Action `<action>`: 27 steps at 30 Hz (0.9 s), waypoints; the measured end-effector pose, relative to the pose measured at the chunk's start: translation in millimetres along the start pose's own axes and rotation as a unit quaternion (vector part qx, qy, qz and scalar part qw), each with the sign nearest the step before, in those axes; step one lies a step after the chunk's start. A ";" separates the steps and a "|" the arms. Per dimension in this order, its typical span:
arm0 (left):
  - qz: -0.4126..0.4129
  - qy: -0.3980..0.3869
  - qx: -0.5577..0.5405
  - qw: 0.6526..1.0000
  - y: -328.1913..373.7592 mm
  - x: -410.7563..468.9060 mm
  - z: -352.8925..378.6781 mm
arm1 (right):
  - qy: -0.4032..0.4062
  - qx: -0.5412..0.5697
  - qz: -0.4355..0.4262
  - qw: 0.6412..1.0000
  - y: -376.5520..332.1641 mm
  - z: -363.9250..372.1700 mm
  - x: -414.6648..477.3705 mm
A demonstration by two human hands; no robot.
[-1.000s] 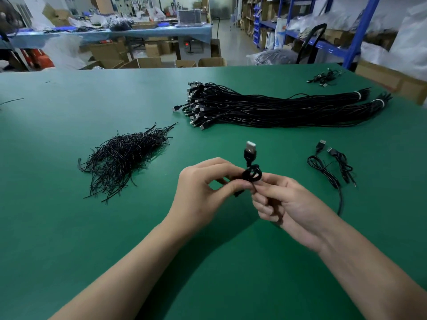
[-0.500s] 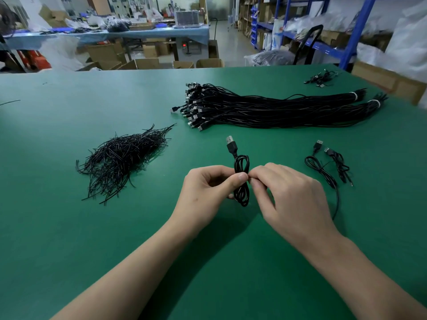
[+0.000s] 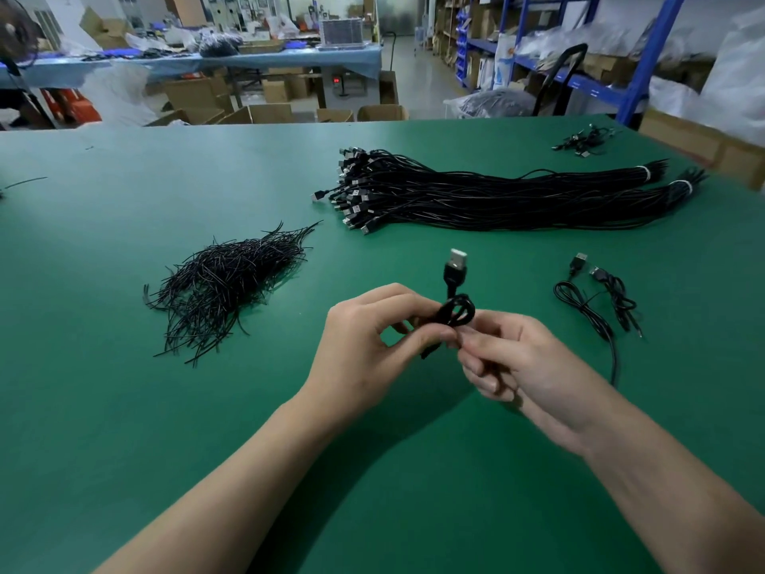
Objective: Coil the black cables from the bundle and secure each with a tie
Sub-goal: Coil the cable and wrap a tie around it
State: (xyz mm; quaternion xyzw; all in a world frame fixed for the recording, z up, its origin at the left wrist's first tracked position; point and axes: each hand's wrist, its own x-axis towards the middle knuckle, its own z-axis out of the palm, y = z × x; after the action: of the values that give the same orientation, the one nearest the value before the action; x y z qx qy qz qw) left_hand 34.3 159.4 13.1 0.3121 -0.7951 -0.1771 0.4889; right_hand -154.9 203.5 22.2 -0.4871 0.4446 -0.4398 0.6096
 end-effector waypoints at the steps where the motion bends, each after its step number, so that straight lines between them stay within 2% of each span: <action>1: -0.049 0.003 -0.027 0.998 0.9 -0.3 1.7 | 0.039 -0.085 -0.040 0.995 1.0 1.6 0.2; 2: -0.103 0.005 -0.064 0.993 1.6 -0.9 3.5 | 0.084 -0.186 -0.098 0.974 2.9 2.8 0.0; 3: -0.150 0.007 -0.102 0.983 2.0 -1.5 5.4 | 0.127 -0.297 -0.163 0.932 4.4 3.7 -0.4; 5: -0.206 0.001 -0.153 0.967 2.1 -2.5 8.4 | 0.166 -0.489 -0.254 0.818 6.7 7.0 -2.5; 6: -0.219 -0.007 -0.165 0.962 1.9 -2.9 8.9 | 0.179 -0.547 -0.274 0.770 6.6 8.4 -3.3; 7: -0.226 -0.016 -0.172 0.959 1.9 -2.6 9.3 | 0.190 -0.575 -0.286 0.742 6.0 8.2 -3.4; 9: -0.232 -0.029 -0.177 0.956 2.1 -2.1 10.2 | 0.203 -0.593 -0.306 0.717 4.4 6.4 -3.0; 10: -0.233 -0.033 -0.182 0.955 2.7 -2.2 10.9 | 0.200 -0.586 -0.310 0.721 4.0 6.1 -3.2; 11: -0.232 -0.035 -0.189 0.954 3.2 -2.4 11.8 | 0.191 -0.559 -0.306 0.747 4.1 5.5 -2.5; 15: -0.197 -0.024 -0.184 0.963 5.4 -4.9 12.7 | 0.117 -0.370 -0.220 0.895 4.2 -0.8 2.1; 17: -0.137 -0.011 -0.139 0.981 5.4 -4.4 10.1 | 0.053 -0.197 -0.151 0.967 3.1 -2.0 2.9; 18: -0.098 -0.005 -0.121 0.988 5.5 -3.4 7.9 | 0.015 -0.093 -0.110 0.989 2.4 -1.6 1.7; 20: -0.020 0.005 -0.088 0.996 5.1 -1.7 3.2 | -0.050 0.055 -0.043 0.996 1.7 -1.2 -0.8; 22: 0.016 0.012 -0.058 0.998 3.8 -1.7 1.3 | -0.079 0.085 -0.017 0.993 2.8 -2.4 -0.9; 24: -0.029 0.014 -0.065 0.997 3.4 -3.1 3.2 | -0.051 0.030 -0.026 0.998 3.9 -1.6 0.6; 27: -0.167 0.020 -0.167 0.972 6.5 -4.4 11.0 | 0.072 -0.140 -0.093 0.983 6.9 2.7 3.0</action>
State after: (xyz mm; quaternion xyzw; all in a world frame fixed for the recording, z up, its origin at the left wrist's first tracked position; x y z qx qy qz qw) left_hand 23.9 166.8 8.9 0.3582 -0.6810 -0.3798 0.5134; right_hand -151.0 202.0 15.5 -0.5739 0.4971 -0.4619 0.4584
